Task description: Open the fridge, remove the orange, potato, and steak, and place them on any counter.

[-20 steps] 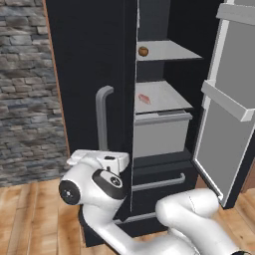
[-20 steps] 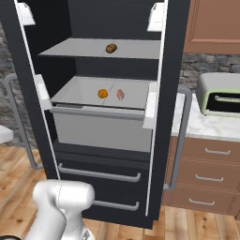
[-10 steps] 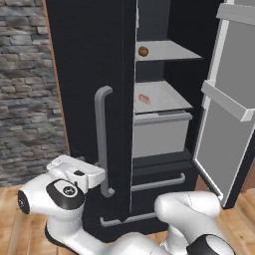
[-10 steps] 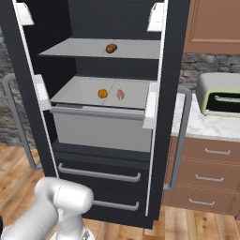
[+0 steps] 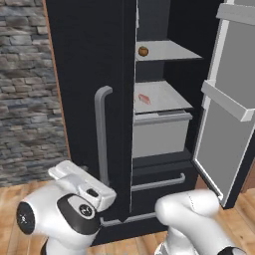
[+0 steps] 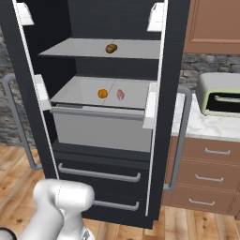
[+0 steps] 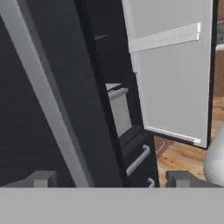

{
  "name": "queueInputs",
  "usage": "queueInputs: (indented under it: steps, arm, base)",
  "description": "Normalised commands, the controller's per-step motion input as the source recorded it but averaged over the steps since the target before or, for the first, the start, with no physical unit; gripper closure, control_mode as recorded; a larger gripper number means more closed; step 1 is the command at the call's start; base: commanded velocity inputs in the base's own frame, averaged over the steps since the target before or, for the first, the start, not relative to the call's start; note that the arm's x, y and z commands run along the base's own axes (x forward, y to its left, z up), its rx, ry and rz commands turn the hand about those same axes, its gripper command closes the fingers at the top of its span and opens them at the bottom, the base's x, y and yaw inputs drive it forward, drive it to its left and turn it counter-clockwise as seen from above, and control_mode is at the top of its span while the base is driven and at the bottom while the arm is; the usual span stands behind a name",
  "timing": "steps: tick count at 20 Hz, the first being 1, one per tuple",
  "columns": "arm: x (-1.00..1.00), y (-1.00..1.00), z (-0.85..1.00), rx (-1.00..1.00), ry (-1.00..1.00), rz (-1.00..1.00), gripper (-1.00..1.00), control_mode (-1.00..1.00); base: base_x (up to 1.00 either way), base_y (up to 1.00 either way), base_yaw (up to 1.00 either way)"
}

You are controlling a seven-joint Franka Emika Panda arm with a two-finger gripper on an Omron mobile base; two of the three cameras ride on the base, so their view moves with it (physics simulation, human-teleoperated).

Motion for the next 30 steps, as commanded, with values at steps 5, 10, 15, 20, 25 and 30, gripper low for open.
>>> queueInputs:
  steps: [5,10,15,20,25,30]
  arm:
    - [-0.04,-1.00,0.05,0.64,-0.06,0.25,-1.00,-1.00]
    - [0.00,-0.97,0.00,0.58,0.00,0.35,-1.00,-1.00]
    - [0.14,-0.85,0.02,0.45,-0.01,0.28,-1.00,-1.00]
    - [0.40,-0.69,-0.01,0.00,0.01,0.24,-1.00,-1.00]
    - [0.21,-1.00,-0.17,0.01,0.00,0.33,-1.00,-1.00]
    - [0.78,-0.82,-0.15,0.00,-0.04,0.42,-1.00,-1.00]
  base:
    - [0.00,0.00,0.00]
    - [0.00,0.00,0.00]
    - [0.00,0.00,0.00]
    - [0.00,0.00,0.00]
    - [0.00,0.00,0.00]
    - [0.00,0.00,0.00]
